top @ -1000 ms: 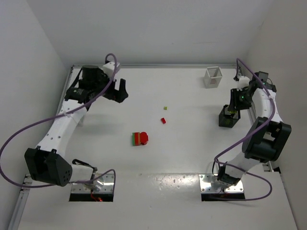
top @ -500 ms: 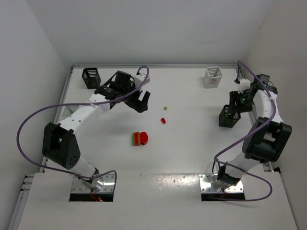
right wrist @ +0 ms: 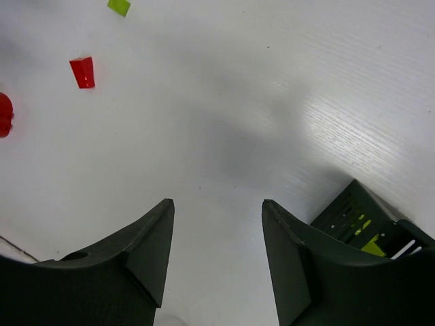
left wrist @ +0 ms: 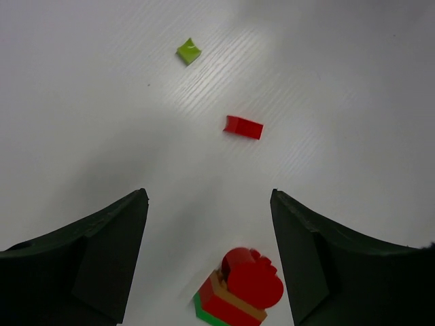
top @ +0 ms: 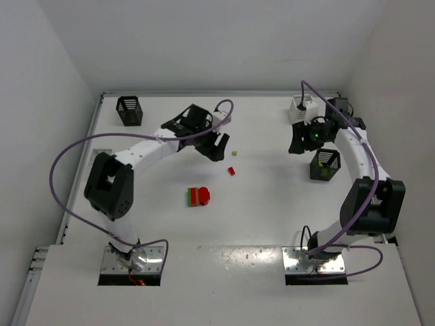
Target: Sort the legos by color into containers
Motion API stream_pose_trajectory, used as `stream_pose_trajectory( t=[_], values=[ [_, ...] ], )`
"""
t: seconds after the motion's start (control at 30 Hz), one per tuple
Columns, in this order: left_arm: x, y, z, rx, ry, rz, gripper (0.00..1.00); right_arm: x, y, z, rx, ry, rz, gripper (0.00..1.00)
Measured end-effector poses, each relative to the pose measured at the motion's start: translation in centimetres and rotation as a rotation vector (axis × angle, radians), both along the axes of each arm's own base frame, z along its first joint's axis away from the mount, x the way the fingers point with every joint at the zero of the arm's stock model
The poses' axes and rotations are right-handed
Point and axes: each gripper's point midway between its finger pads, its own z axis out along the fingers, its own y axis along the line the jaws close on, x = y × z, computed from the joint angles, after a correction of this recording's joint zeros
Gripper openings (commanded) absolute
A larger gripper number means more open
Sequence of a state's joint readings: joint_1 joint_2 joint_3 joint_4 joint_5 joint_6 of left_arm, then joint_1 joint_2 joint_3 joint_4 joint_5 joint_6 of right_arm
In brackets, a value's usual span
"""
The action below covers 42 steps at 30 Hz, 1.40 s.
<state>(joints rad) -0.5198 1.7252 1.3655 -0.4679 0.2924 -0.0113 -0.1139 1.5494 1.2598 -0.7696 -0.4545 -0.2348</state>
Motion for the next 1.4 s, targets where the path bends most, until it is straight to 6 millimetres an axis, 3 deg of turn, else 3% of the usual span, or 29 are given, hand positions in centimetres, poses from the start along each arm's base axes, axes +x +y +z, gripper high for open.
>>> stream_pose_trajectory(
  t=[0.2, 0.4, 0.5, 0.6, 0.63, 0.7, 0.8, 0.9, 1.0, 1.07, 1.27, 1.4],
  values=[
    [1.8, -3.6, -2.3, 0.009, 0.026, -0.043, 0.74, -1.5, 0.4, -1.3, 0.018, 0.023, -0.035, 0.55],
    [4.2, -4.6, -2.2, -0.005, -0.001, -0.011, 0.77, -2.6, 1.1, -1.4, 0.029, 0.016, -0.026, 0.55],
    [4.8, -3.9, -2.2, -0.006, 0.002, 0.028, 0.81, -2.5, 3.3, -1.6, 0.048, 0.01, 0.02, 0.55],
    [6.1, -1.6, -2.0, -0.017, 0.009, 0.112, 0.82, -2.3, 7.1, -2.1, 0.069, 0.007, 0.107, 0.55],
    [6.5, -0.5, -1.8, -0.022, 0.007, 0.145, 0.83, -2.6, 9.5, -2.9, 0.071, 0.025, 0.162, 0.55],
    [7.2, 3.1, -1.0, -0.028, 0.005, 0.239, 0.85, -2.5, 12.4, -4.3, 0.066, 0.04, 0.21, 0.54],
    [8.2, 8.4, 1.7, -0.055, -0.042, 0.38, 0.85, -2.5, 16.6, -7.0, 0.056, 0.093, 0.251, 0.53],
    [8.7, 12.2, 5.7, -0.096, -0.126, 0.48, 0.86, -1.8, 18.8, -9.5, 0.027, 0.119, 0.23, 0.53],
    [8.5, 13.6, 9.5, -0.144, -0.212, 0.517, 0.86, -1.7, 20.2, -11.3, -0.015, 0.118, 0.209, 0.53],
    [8.3, 14.0, 10.7, -0.168, -0.239, 0.526, 0.86, -1.6, 21.0, -11.9, -0.042, 0.104, 0.202, 0.53],
    [7.8, 14.8, 9.5, -0.175, -0.196, 0.542, 0.86, -0.5, 23.3, -12.0, -0.071, 0.048, 0.198, 0.53],
    [7.8, 15.4, 9.1, -0.18, -0.181, 0.557, 0.86, 0.2, 23.0, -12.6, -0.106, 0.027, 0.17, 0.53]
  ],
)
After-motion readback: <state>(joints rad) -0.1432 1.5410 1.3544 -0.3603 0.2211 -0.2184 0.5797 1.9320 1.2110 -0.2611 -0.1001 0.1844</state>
